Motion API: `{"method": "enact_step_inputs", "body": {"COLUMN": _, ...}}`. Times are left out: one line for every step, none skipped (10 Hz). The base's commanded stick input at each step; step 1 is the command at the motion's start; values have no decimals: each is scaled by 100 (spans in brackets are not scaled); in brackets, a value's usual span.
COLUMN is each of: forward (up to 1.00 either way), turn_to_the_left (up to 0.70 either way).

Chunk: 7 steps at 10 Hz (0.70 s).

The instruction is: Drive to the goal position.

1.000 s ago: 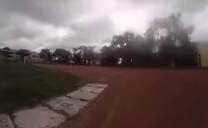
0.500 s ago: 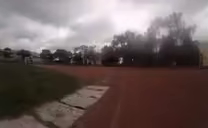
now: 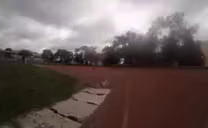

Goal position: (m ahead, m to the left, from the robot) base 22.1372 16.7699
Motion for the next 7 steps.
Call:
{"method": "enact_step_inputs", "body": {"forward": 70, "turn_to_the_left": 0}}
{"method": "enact_step_inputs", "body": {"forward": 70, "turn_to_the_left": 0}}
{"method": "enact_step_inputs", "body": {"forward": 70, "turn_to_the_left": 0}}
{"method": "enact_step_inputs", "body": {"forward": 70, "turn_to_the_left": 0}}
{"method": "enact_step_inputs", "body": {"forward": 70, "turn_to_the_left": 0}}
{"method": "enact_step_inputs", "body": {"forward": 70, "turn_to_the_left": 0}}
{"method": "enact_step_inputs", "body": {"forward": 70, "turn_to_the_left": 0}}
